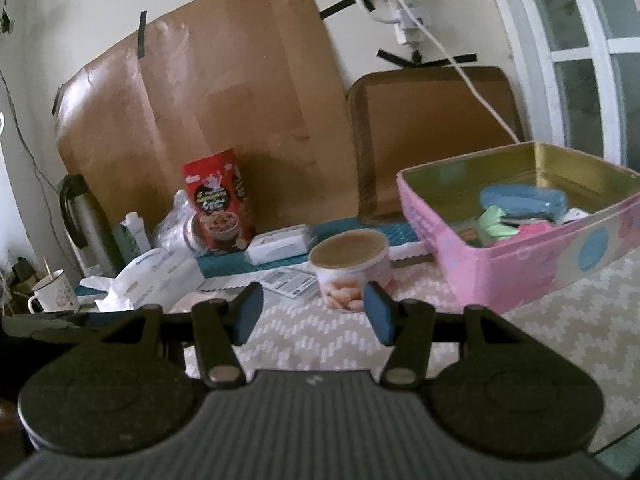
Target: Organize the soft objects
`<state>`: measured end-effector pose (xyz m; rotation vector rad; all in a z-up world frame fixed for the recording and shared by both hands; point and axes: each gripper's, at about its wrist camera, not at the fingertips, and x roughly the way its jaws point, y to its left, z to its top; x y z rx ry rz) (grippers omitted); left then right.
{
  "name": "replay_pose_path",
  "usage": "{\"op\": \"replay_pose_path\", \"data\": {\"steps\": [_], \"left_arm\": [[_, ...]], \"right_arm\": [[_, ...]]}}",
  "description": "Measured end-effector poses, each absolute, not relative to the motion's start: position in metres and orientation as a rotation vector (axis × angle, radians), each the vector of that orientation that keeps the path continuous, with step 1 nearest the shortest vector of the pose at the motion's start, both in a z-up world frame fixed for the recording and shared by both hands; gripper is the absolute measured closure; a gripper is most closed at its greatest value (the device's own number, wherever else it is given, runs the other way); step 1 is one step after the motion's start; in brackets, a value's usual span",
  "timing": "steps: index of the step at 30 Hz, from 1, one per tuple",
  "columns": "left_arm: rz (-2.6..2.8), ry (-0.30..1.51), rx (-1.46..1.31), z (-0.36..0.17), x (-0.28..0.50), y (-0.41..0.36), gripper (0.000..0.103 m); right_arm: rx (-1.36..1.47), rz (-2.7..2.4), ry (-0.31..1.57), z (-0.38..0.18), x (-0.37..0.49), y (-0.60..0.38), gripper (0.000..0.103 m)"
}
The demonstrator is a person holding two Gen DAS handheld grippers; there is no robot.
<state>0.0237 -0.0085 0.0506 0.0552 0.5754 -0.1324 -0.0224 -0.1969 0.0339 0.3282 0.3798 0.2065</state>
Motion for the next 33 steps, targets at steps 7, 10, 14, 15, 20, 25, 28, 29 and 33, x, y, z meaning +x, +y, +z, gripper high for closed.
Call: {"op": "replay_pose_path", "data": {"steps": [7, 10, 14, 15, 20, 25, 28, 29, 33], "left_arm": [[-0.115, 0.586, 0.053, 0.040, 0.027, 0.012, 0.004], [-0.107, 0.595, 0.049, 0.035, 0.032, 0.020, 0.004], [-0.108, 0.599, 0.048, 0.026, 0.037, 0.031, 0.004], [-0.107, 0.595, 0.048, 0.024, 0.037, 0.034, 0.004], [-0.105, 0.598, 0.029, 0.010, 0.044, 0.054, 0.004], [-0.143, 0.601, -0.069, 0.007, 0.047, 0.072, 0.003], [-0.175, 0.597, -0.102, 0.007, 0.046, 0.076, 0.003], [-0.175, 0.593, -0.106, 0.007, 0.046, 0.076, 0.003], [-0.151, 0.606, -0.112, 0.006, 0.047, 0.076, 0.003]], "right_arm": [[0.314, 0.235, 0.412, 0.029, -0.016, -0.178, 0.045], [0.303, 0.246, 0.431, 0.026, -0.013, -0.170, 0.045], [0.293, 0.255, 0.452, 0.024, -0.009, -0.162, 0.045], [0.290, 0.257, 0.456, 0.024, -0.008, -0.160, 0.045], [0.282, 0.279, 0.479, 0.018, 0.003, -0.149, 0.045], [0.256, 0.304, 0.515, 0.009, 0.013, -0.136, 0.045], [0.253, 0.314, 0.534, 0.005, 0.021, -0.133, 0.045], [0.250, 0.316, 0.537, 0.004, 0.023, -0.132, 0.045], [0.235, 0.328, 0.541, 0.002, 0.035, -0.127, 0.045]]}}
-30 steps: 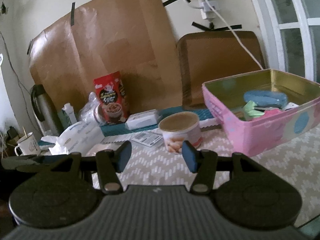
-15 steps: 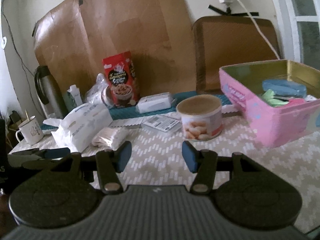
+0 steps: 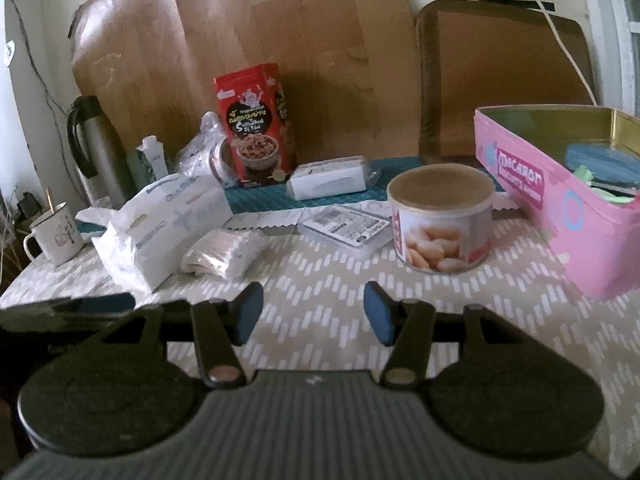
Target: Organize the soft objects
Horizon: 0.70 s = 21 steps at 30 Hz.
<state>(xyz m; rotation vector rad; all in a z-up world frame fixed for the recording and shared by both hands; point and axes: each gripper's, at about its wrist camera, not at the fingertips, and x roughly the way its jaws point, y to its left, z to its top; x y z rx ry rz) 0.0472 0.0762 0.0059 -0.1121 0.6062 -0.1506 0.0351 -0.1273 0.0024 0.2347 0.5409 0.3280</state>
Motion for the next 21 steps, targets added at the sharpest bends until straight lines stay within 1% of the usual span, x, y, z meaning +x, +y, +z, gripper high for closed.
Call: {"op": "replay_pose_path", "data": {"steps": [10, 21], "left_arm": [[-0.144, 0.611, -0.101, 0.0054, 0.0479, 0.0746, 0.003], [-0.122, 0.582, -0.091, 0.0065, 0.0431, 0.0728, 0.003]], "right_arm": [[0.275, 0.326, 0.552, -0.0035, 0.0390, -0.1329, 0.045], [0.240, 0.348, 0.541, 0.0001, 0.0385, -0.1277, 0.045]]}}
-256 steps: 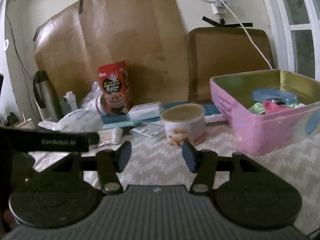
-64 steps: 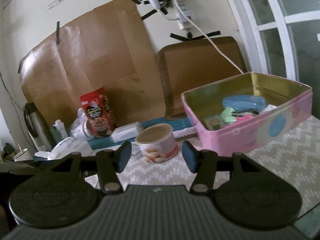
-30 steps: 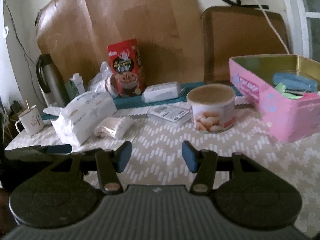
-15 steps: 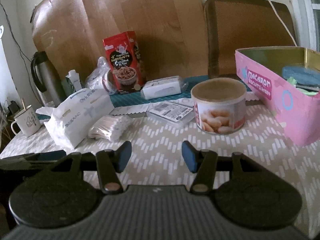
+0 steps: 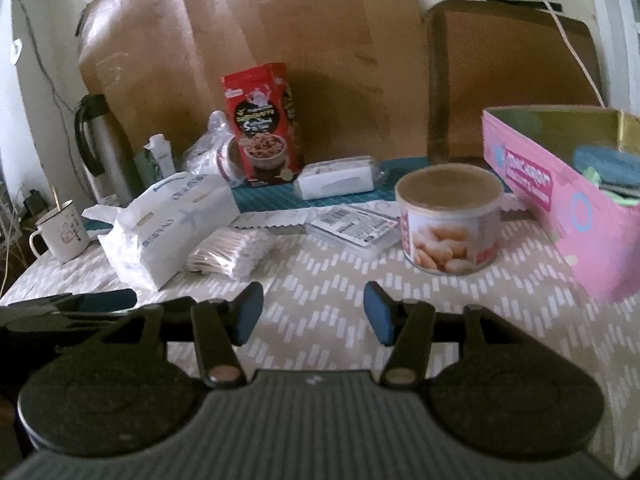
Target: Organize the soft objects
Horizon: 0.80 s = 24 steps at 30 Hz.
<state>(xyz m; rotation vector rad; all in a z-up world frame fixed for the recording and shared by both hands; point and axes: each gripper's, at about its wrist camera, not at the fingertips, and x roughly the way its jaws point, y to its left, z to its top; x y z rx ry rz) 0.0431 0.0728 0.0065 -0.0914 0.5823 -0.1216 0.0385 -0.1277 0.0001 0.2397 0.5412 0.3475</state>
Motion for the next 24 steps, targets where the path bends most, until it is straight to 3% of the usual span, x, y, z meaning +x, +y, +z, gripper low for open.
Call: {"op": "replay_pose_path", "data": {"steps": [20, 24], "left_arm": [[-0.129, 0.526, -0.088, 0.009, 0.035, 0.072, 0.003], [-0.124, 0.521, -0.088, 0.009, 0.035, 0.072, 0.003]], "right_arm": [[0.069, 0.631, 0.610, 0.010, 0.107, -0.082, 0.044], [0.034, 0.719, 0.636, 0.010, 0.131, -0.063, 0.037]]}}
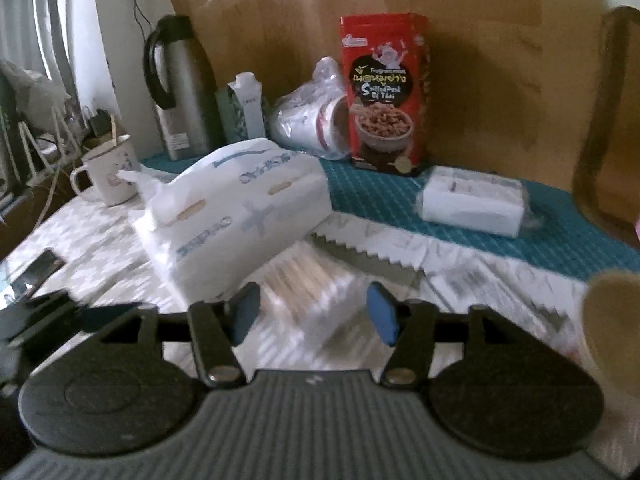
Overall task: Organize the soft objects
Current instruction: 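Grasp the cotton-swab pack with the right gripper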
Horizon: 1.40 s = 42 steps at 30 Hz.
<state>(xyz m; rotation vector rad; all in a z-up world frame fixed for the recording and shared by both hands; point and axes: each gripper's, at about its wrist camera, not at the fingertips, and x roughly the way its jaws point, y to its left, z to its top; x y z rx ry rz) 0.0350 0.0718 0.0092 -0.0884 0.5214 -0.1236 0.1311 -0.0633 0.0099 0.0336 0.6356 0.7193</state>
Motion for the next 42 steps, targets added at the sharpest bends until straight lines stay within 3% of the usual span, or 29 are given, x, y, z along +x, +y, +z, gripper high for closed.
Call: {"op": "replay_pose_path", "data": {"steps": [5, 6, 9, 22, 26, 33, 42], "left_arm": [[-0.120, 0.522, -0.108, 0.009, 0.035, 0.075, 0.003], [-0.120, 0.523, -0.112, 0.009, 0.035, 0.075, 0.003], [-0.124, 0.524, -0.124, 0.009, 0.036, 0.077, 0.003], [-0.100, 0.572, -0.083, 0.007, 0.041, 0.071, 0.003], [-0.068, 0.603, -0.036, 0.005, 0.046, 0.065, 0.003], [-0.023, 0.638, 0.006, 0.003, 0.049, 0.060, 0.003], [-0.001, 0.652, 0.034, 0.002, 0.049, 0.057, 0.003]], "right_arm": [[0.001, 0.723, 0.672, 0.004, 0.159, -0.043, 0.036], [0.010, 0.723, 0.693, 0.001, 0.163, -0.041, 0.042], [0.053, 0.736, 0.728, 0.000, 0.165, -0.047, 0.051], [0.083, 0.587, 0.695, 0.002, 0.072, -0.154, 0.052], [0.071, 0.556, 0.686, 0.000, 0.042, -0.175, 0.048], [0.153, 0.520, 0.589, -0.001, 0.009, -0.191, 0.030], [0.128, 0.539, 0.525, 0.000, -0.010, -0.182, 0.024]]}}
